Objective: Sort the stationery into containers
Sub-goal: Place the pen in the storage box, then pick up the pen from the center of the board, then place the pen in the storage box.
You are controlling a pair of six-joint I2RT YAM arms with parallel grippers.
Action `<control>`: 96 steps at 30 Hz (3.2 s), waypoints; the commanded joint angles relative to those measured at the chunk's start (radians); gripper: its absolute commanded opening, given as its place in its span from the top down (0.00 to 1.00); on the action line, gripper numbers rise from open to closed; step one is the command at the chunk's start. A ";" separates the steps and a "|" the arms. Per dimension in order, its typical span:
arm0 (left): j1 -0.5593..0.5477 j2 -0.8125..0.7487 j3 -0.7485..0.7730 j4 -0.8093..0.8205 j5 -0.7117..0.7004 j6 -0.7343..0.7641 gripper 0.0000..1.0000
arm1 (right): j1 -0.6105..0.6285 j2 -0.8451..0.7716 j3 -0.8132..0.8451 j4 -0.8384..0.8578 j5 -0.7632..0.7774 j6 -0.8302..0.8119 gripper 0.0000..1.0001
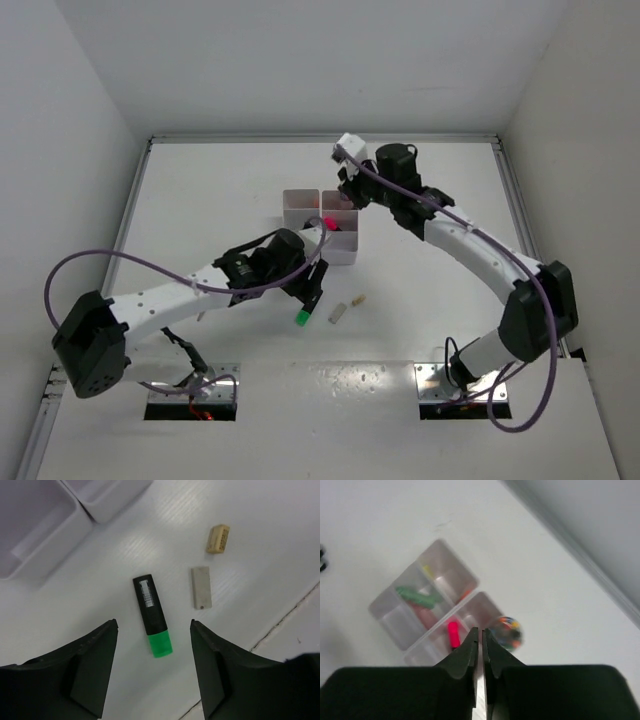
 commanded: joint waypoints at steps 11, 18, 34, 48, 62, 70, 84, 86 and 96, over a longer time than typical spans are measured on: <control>-0.117 0.332 0.077 -0.004 -0.132 -0.110 0.36 | -0.045 -0.293 -0.128 -0.004 0.343 0.078 0.70; -0.117 0.439 0.126 0.019 -0.171 -0.119 0.40 | -0.054 -0.339 -0.147 -0.013 0.306 0.087 0.70; -0.135 0.497 0.235 -0.128 -0.264 -0.138 0.78 | -0.063 -0.402 -0.179 -0.004 0.297 0.096 0.70; -0.101 0.040 0.255 0.170 -0.393 -0.109 1.00 | -0.063 -0.430 -0.246 0.027 0.361 0.032 1.00; 0.029 0.269 0.129 1.128 -0.269 0.043 1.00 | -0.063 -0.402 -0.275 0.047 0.370 0.032 1.00; 0.058 0.432 0.167 1.266 -0.246 0.085 1.00 | -0.063 -0.402 -0.294 0.065 0.370 0.023 1.00; 0.120 0.538 0.061 1.417 -0.205 0.043 1.00 | -0.063 -0.393 -0.294 0.074 0.370 0.013 1.00; 0.132 0.549 0.061 1.440 -0.192 0.033 1.00 | -0.063 -0.393 -0.294 0.074 0.370 0.013 1.00; 0.163 0.618 0.034 1.529 -0.148 -0.050 1.00 | -0.063 -0.393 -0.294 0.074 0.370 0.013 1.00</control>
